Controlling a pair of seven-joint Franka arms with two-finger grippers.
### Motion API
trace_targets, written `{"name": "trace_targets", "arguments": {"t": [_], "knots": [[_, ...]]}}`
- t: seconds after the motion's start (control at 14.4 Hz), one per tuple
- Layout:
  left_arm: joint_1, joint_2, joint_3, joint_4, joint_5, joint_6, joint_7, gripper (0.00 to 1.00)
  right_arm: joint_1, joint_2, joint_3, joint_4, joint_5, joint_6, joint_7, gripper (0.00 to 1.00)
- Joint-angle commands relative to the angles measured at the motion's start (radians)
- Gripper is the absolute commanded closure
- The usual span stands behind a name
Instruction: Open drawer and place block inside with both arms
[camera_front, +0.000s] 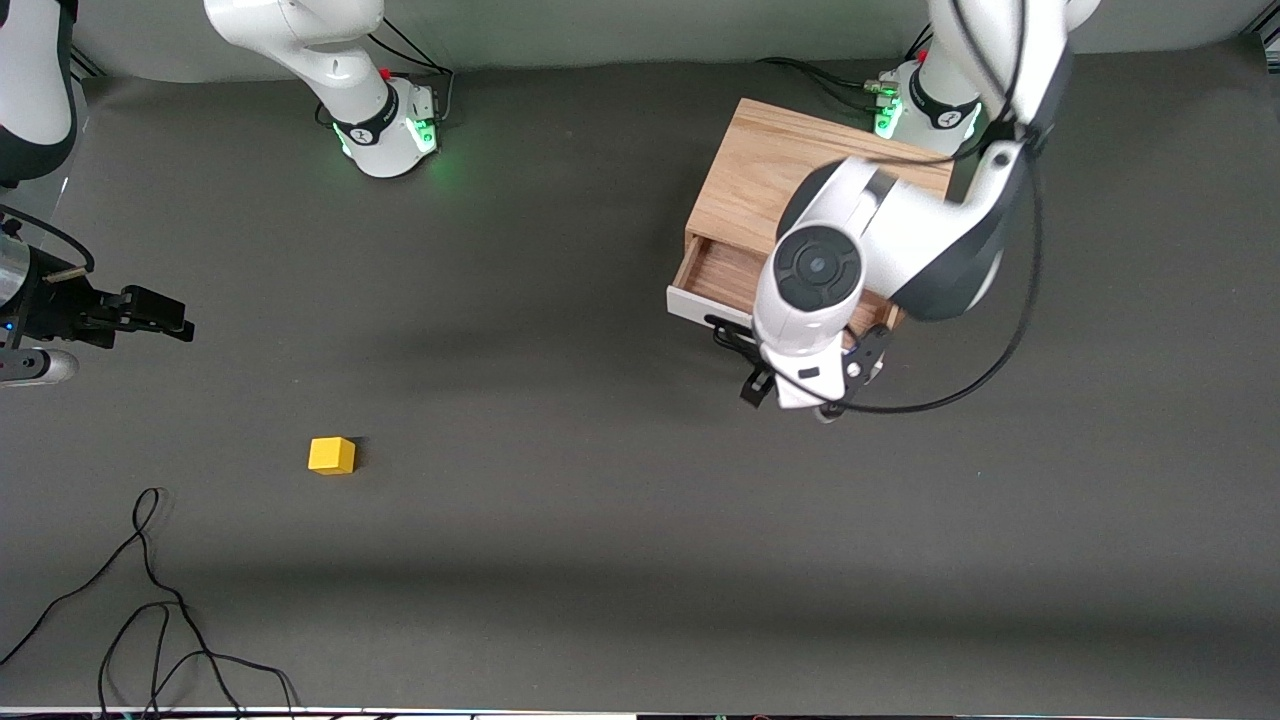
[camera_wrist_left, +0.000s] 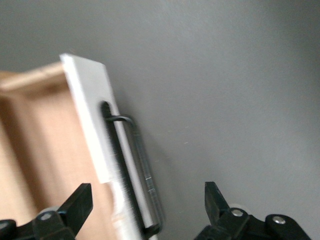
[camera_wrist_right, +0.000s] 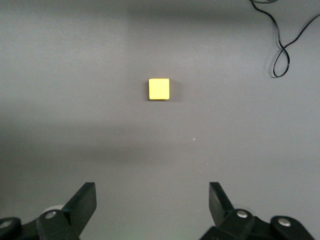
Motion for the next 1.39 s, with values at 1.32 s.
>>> {"name": "trace_targets", "arguments": {"t": [1.32], "knots": [[0.512,-0.474,0.008,-0.28,-0.042,-0.03,1.552,0.0,0.001,0.18,-0.011,0.014,0.041,0.214,-0.023,0.0]]}}
